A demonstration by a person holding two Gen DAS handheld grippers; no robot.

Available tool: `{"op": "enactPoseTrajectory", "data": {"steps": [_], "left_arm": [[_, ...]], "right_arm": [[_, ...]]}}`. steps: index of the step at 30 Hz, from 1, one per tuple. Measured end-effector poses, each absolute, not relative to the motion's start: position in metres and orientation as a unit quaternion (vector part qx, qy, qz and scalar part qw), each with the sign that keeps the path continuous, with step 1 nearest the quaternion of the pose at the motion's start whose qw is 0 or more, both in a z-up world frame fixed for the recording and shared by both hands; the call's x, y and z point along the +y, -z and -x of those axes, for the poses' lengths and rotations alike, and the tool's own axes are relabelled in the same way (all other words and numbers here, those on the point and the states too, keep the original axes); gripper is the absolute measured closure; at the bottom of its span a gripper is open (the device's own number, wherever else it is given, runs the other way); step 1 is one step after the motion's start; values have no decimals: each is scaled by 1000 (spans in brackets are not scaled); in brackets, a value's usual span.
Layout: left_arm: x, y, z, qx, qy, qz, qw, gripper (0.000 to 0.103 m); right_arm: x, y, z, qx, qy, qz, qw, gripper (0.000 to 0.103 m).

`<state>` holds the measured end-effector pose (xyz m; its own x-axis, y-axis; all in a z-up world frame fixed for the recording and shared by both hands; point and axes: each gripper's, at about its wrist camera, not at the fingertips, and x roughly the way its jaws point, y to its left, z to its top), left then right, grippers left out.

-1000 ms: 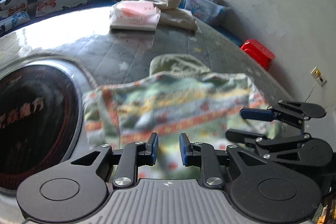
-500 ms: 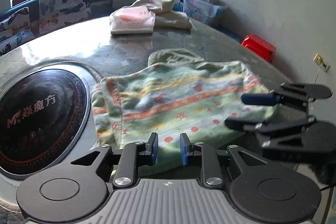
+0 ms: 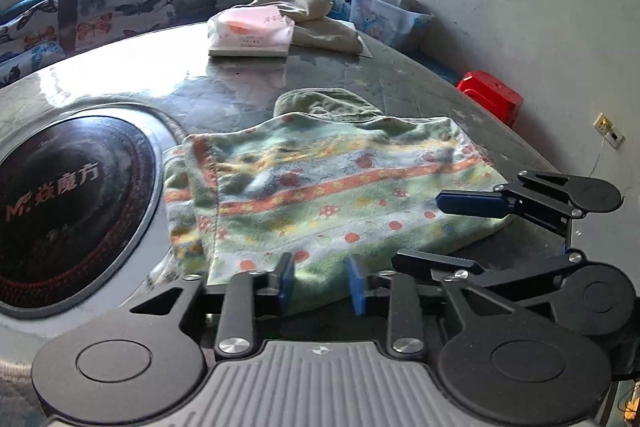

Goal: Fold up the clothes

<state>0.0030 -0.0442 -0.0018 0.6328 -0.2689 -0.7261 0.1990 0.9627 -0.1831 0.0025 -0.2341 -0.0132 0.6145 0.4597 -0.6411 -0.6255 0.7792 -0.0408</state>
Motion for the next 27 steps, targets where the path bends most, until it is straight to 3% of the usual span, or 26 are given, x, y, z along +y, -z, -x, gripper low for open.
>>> {"op": "enactPoseTrajectory", "data": {"steps": [2, 4, 7, 9, 13, 17, 27], "left_arm": [[-42, 0, 2, 407, 123, 43, 904, 58], [-40, -2, 7, 405, 116, 43, 906, 52], [-38, -3, 15, 404, 104, 40, 908, 43], [-35, -3, 19, 405, 93, 39, 909, 32], [-28, -5, 29, 404, 80, 39, 910, 28], [-22, -5, 38, 405, 68, 35, 911, 20], [-11, -2, 58, 407, 44, 41, 912, 3]], "right_arm": [[-235, 13, 0, 317, -303, 124, 890, 35], [-234, 11, 3, 315, -300, 121, 892, 24], [-234, 10, 9, 312, -299, 113, 895, 20], [-233, 10, 12, 311, -298, 112, 896, 13], [-232, 12, 19, 314, -298, 109, 895, 5], [-231, 14, 25, 313, -291, 111, 897, 0], [-231, 20, 37, 325, -284, 97, 897, 0]]}}
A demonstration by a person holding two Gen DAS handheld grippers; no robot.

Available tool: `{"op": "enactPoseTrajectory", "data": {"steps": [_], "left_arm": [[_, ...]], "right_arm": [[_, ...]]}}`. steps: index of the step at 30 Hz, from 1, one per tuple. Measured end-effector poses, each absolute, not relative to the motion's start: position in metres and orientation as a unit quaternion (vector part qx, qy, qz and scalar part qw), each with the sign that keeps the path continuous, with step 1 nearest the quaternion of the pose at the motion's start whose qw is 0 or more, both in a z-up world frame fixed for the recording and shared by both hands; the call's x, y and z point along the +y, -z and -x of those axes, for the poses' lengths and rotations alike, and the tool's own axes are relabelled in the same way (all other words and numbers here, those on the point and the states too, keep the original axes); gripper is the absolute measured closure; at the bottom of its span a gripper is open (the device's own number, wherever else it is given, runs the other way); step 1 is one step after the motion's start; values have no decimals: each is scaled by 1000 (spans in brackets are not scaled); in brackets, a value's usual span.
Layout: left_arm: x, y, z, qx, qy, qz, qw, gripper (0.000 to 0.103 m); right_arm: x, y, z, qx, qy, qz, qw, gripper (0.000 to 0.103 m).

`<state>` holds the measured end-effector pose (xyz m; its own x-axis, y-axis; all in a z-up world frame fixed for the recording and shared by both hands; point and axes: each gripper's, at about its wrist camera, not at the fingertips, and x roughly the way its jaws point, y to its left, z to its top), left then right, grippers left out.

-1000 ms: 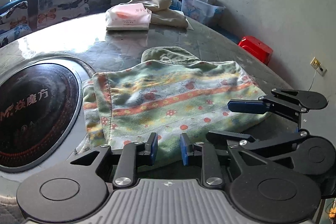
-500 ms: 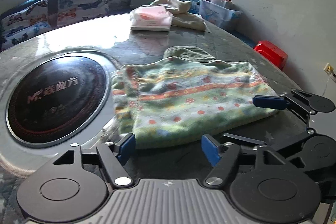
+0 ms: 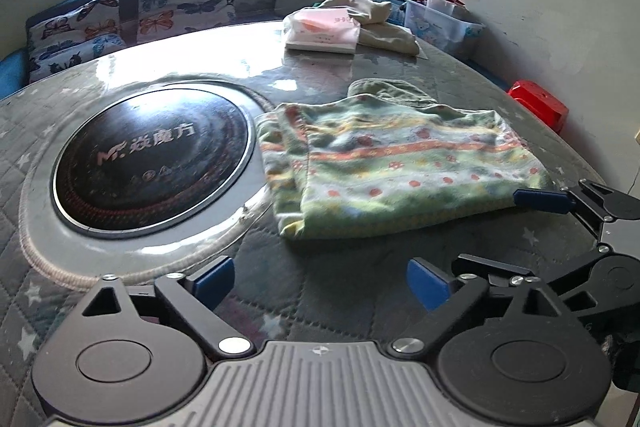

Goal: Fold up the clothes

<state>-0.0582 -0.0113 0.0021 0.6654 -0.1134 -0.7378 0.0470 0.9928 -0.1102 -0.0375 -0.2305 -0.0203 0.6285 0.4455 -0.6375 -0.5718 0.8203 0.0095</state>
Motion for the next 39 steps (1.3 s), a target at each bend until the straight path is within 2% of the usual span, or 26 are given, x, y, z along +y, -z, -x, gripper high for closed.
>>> {"op": "enactPoseTrajectory", "data": {"steps": [4, 39], "left_arm": [[-7, -1, 65, 406, 34, 42, 912, 0], [-29, 0, 124, 379, 20, 40, 924, 0]], "right_arm": [[-228, 20, 44, 325, -285, 104, 896, 0], [-238, 19, 95, 302, -273, 105, 907, 0]]}}
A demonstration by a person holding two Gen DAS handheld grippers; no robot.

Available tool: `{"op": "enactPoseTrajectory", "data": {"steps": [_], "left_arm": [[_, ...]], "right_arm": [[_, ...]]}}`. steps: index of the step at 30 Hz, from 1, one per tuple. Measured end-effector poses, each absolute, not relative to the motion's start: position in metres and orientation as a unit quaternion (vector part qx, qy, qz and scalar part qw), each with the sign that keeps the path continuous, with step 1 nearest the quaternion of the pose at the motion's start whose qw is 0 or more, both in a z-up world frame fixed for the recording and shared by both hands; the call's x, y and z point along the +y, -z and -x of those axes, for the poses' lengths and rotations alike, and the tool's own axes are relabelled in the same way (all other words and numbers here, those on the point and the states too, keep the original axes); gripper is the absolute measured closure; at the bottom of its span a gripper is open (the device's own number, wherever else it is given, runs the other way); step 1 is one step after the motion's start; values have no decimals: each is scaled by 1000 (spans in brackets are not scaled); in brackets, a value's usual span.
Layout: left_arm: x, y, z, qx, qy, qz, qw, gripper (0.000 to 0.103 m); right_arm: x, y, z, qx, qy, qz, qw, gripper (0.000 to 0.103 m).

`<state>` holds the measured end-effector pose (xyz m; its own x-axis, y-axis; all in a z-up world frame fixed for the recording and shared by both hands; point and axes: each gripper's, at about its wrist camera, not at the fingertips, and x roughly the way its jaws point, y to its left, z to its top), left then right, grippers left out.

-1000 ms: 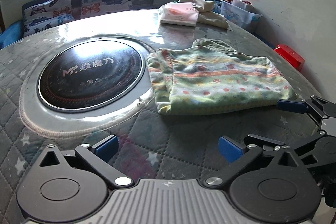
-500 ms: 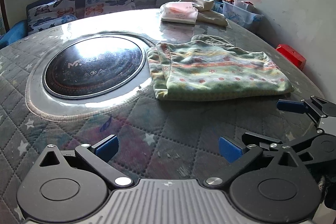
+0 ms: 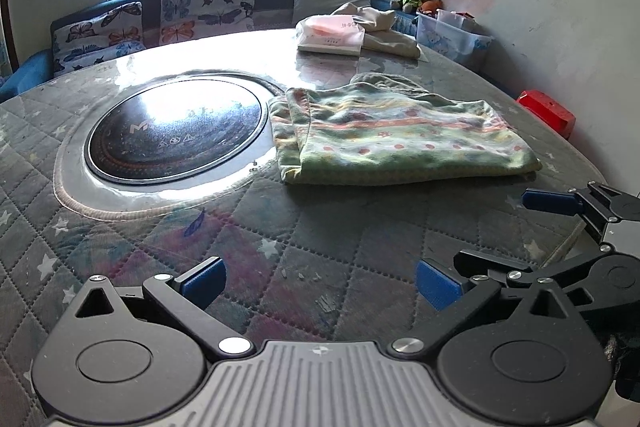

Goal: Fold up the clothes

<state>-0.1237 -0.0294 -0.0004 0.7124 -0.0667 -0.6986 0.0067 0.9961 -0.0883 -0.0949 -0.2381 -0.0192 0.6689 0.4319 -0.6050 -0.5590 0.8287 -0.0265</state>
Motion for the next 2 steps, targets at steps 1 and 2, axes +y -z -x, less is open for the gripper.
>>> {"op": "enactPoseTrajectory", "data": {"steps": [1, 2], "left_arm": [[-30, 0, 125, 378, 19, 40, 925, 0], [-31, 0, 125, 378, 17, 39, 925, 0]], "right_arm": [[-238, 19, 96, 300, -274, 106, 908, 0], [-238, 18, 97, 298, -275, 106, 908, 0]]}}
